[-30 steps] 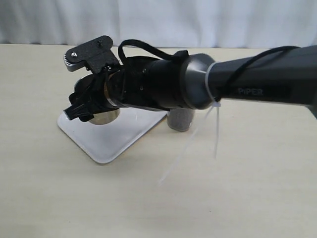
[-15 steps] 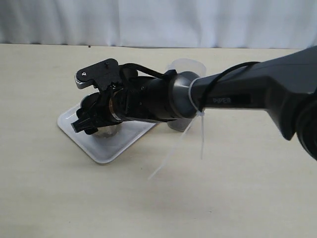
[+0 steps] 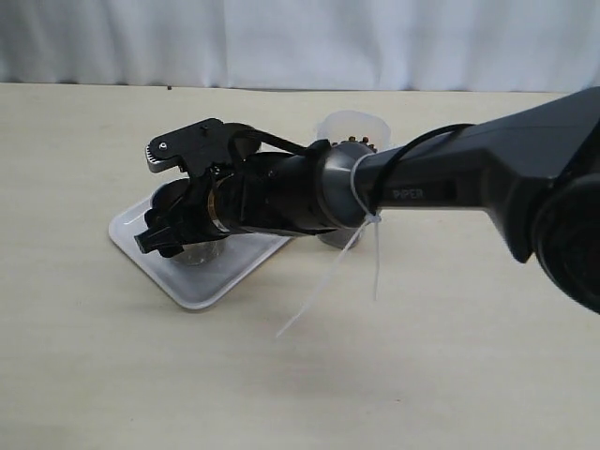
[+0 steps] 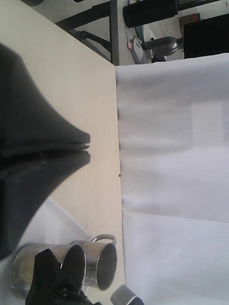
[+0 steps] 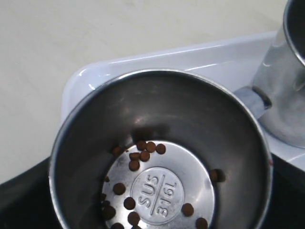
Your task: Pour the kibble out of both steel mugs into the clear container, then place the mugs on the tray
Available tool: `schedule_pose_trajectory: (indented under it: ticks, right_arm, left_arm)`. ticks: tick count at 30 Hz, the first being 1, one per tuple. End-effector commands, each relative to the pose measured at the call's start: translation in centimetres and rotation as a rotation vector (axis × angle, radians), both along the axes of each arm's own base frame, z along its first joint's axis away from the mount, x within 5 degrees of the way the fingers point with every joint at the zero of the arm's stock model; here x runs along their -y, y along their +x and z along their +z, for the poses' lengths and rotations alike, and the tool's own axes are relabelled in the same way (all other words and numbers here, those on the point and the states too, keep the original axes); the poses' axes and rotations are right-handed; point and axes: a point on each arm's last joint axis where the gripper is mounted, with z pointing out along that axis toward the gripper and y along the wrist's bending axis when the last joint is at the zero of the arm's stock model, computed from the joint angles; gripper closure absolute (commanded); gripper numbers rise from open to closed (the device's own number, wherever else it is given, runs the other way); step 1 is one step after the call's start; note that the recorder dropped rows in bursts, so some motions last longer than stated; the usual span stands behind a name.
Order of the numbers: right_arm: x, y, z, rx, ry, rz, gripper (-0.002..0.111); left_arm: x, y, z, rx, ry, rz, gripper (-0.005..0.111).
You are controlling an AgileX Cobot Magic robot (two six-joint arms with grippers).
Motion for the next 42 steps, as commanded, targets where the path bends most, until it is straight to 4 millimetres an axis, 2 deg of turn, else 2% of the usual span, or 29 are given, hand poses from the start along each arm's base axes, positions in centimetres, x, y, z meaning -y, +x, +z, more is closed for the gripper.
schedule_pose_trajectory:
  ticks: [1,3,4,8,11,12,13,14,15,16,17,18,19,20,22,23,24,26,31,35,42]
  right_arm:
    - [0.2,0.2,0.6,0.01,-0.002,-0.009,0.023]
    - [0.3,0.1,1.6,0.023,0.0,-0.019,0.008]
    - [0.4,0.1,2.3,0.032,-0.002,-0.027,0.005]
    - [0.9,-0.7,5.7,0.074,-0.024,-0.073,0.001]
    - [1.6,-3.3,11.3,0.135,-0.033,-0.122,0.001]
    - [1.7,-4.1,12.7,0.15,-0.03,-0.122,0.001]
    - [2.2,-5.7,15.2,0.187,-0.034,-0.114,0.001]
    - [2.6,-6.6,16.3,0.207,-0.053,-0.121,0.002]
    - [3.4,-7.9,18.2,0.245,-0.083,-0.144,0.009]
    - [4.0,-8.5,18.9,0.268,-0.11,-0.17,0.015]
    - [5.3,-9.5,19.8,0.294,-0.155,-0.221,0.03]
    - [6.6,-10.8,20.1,0.308,-0.189,-0.224,0.052]
    - [7.5,-11.8,20.1,0.313,-0.2,-0.207,0.067]
    - [8.3,-12.4,19.8,0.323,-0.214,-0.189,0.077]
    - [11.0,-14.0,18.1,0.323,-0.206,-0.205,0.101]
    - [12.0,-14.4,17.6,0.324,-0.196,-0.215,0.103]
    - [14.0,-14.9,16.7,0.314,-0.166,-0.254,0.103]
    - [16.4,-15.4,15.5,0.298,-0.131,-0.288,0.103]
    - [20.8,-16.5,13.1,0.266,-0.146,-0.323,0.103]
    - [21.9,-16.8,12.1,0.264,-0.176,-0.32,0.103]
    - [22.7,-17.1,12.1,0.261,-0.14,-0.301,0.103]
  left_arm:
    - [0.0,0.0,0.0,0.012,-0.004,-0.008,0.107]
    - [0.0,0.0,0.0,0.012,-0.004,-0.008,0.107]
    - [0.0,0.0,0.0,0.012,-0.004,-0.008,0.107]
    - [0.0,0.0,0.0,0.012,-0.004,-0.008,0.107]
    - [0.0,0.0,0.0,0.012,-0.004,-0.008,0.107]
    - [0.0,0.0,0.0,0.012,-0.004,-0.008,0.107]
    - [0.0,0.0,0.0,0.012,-0.004,-0.008,0.107]
    - [0.0,0.0,0.0,0.012,-0.004,-0.008,0.107]
    - [0.0,0.0,0.0,0.012,-0.004,-0.008,0.107]
    - [0.0,0.0,0.0,0.012,-0.004,-0.008,0.107]
    - [0.0,0.0,0.0,0.012,-0.004,-0.008,0.107]
    - [0.0,0.0,0.0,0.012,-0.004,-0.008,0.107]
    - [0.0,0.0,0.0,0.012,-0.004,-0.008,0.107]
    - [0.0,0.0,0.0,0.012,-0.004,-0.008,0.107]
    - [0.0,0.0,0.0,0.012,-0.004,-0.008,0.107]
    - [0.0,0.0,0.0,0.012,-0.004,-0.008,0.107]
    - [0.0,0.0,0.0,0.012,-0.004,-0.008,0.107]
    - [0.0,0.0,0.0,0.012,-0.004,-0.008,0.107]
    - [0.0,0.0,0.0,0.012,-0.004,-0.008,0.107]
    - [0.0,0.0,0.0,0.012,-0.004,-0.008,0.107]
    - [0.0,0.0,0.0,0.012,-0.004,-0.008,0.107]
